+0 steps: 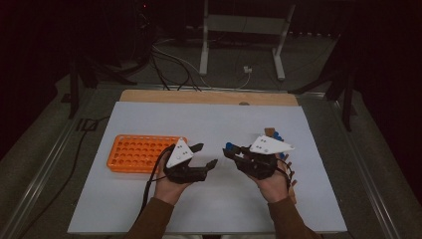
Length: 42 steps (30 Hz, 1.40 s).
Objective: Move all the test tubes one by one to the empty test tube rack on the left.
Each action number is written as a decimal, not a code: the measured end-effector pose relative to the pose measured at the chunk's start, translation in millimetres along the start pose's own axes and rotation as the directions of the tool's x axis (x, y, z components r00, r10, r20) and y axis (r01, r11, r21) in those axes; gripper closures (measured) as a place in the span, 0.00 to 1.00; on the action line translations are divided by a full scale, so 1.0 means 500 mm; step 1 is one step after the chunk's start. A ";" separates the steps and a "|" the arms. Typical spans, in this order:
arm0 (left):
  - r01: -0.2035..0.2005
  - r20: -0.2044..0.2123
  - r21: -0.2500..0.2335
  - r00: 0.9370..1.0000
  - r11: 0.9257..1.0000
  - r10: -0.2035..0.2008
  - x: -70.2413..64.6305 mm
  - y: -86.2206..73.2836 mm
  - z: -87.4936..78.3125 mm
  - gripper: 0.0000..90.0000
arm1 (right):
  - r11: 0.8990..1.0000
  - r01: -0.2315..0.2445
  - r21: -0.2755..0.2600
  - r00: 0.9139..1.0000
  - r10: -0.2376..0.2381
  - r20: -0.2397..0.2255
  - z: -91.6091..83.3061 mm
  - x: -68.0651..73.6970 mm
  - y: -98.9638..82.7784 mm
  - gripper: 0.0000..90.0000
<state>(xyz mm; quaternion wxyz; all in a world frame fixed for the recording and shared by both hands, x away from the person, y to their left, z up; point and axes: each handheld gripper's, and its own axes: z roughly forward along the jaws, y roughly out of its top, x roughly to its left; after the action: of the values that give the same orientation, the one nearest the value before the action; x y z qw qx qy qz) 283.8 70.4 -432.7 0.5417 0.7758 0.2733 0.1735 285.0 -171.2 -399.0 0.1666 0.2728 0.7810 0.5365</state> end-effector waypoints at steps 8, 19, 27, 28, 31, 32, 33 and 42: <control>-0.022 0.057 0.001 0.998 1.000 0.022 -0.013 0.006 0.018 0.66 | 1.000 -0.017 -0.006 0.999 0.016 -0.029 0.018 0.011 0.001 0.85; -0.039 0.089 0.000 0.995 0.999 0.038 -0.015 0.005 0.020 0.85 | 1.000 -0.013 -0.003 0.999 0.013 -0.046 0.024 0.017 0.000 0.85; -0.009 0.054 0.008 0.999 1.000 0.008 0.006 -0.003 0.005 0.86 | 0.999 -0.020 -0.030 0.999 0.019 -0.048 -0.003 0.008 0.002 0.38; 0.003 0.042 0.009 0.999 1.000 -0.003 0.016 -0.008 -0.005 0.86 | 0.999 -0.015 -0.033 1.000 0.015 -0.001 -0.014 0.004 0.002 0.24; 0.014 0.023 0.009 1.000 1.000 -0.015 0.026 -0.012 -0.016 0.86 | 0.999 -0.016 -0.035 0.999 0.018 0.049 -0.026 -0.003 0.002 0.16; 0.029 0.009 0.003 1.000 1.000 -0.029 0.037 -0.018 -0.029 0.86 | 0.999 -0.021 -0.043 0.996 0.024 0.083 -0.041 -0.011 0.000 0.11; 0.029 0.009 0.003 1.000 1.000 -0.029 0.037 -0.018 -0.029 0.87 | 0.999 -0.020 -0.042 0.995 0.025 0.100 -0.048 -0.015 -0.001 0.07; 0.054 -0.073 0.002 0.996 0.999 -0.054 0.079 -0.046 -0.080 0.87 | 0.999 -0.020 -0.039 0.981 0.027 0.194 -0.108 -0.048 -0.020 0.00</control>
<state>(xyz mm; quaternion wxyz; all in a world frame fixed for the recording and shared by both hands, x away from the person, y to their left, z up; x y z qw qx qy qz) 287.1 130.6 -441.3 0.5343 0.7622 0.3143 0.1865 271.6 -228.6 -389.5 0.2408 0.3298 0.7477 0.5236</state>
